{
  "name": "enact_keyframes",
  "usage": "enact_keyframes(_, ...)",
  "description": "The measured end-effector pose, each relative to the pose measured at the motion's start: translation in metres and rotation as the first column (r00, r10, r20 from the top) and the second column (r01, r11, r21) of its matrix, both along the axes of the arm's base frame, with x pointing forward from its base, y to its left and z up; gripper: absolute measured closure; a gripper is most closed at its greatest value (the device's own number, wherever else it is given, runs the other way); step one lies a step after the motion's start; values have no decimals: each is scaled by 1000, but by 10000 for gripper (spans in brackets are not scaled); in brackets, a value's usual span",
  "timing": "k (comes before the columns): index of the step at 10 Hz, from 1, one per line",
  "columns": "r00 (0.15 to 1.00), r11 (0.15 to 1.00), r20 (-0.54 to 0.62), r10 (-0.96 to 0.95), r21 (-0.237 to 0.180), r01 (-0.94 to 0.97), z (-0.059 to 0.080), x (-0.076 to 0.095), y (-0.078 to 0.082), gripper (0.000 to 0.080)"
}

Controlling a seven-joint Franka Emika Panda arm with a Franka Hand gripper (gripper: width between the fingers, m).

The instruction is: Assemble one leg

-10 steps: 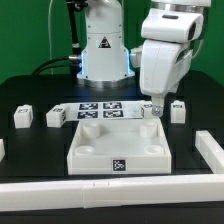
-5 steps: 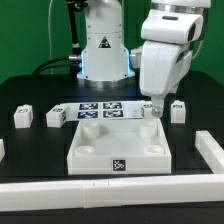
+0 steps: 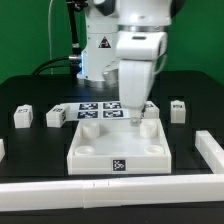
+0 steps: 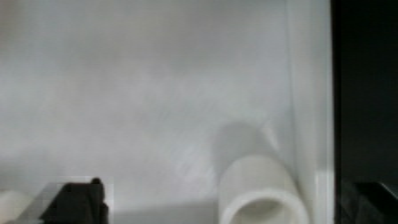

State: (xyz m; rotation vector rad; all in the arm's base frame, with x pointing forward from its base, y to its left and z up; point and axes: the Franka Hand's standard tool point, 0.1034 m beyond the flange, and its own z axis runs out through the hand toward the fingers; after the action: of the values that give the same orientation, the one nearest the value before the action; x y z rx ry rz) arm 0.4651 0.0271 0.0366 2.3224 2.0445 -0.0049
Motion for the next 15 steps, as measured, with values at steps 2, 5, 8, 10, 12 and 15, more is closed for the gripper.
enact_keyframes(2, 1000, 1000, -4, 4, 0, -4, -1, -1, -4, 150)
enact_keyframes(5, 1000, 1000, -5, 7, -1, -7, -2, -1, -4, 150)
enact_keyframes(8, 998, 999, -39, 42, 16, -41, -23, -27, -14, 150)
enact_keyframes(10, 998, 999, -54, 44, 19, -43, -29, -33, -12, 150)
enact_keyframes(12, 998, 999, -53, 43, 19, -42, -30, -32, -12, 150)
enact_keyframes(15, 998, 999, -54, 43, 19, -42, -30, -33, -12, 374)
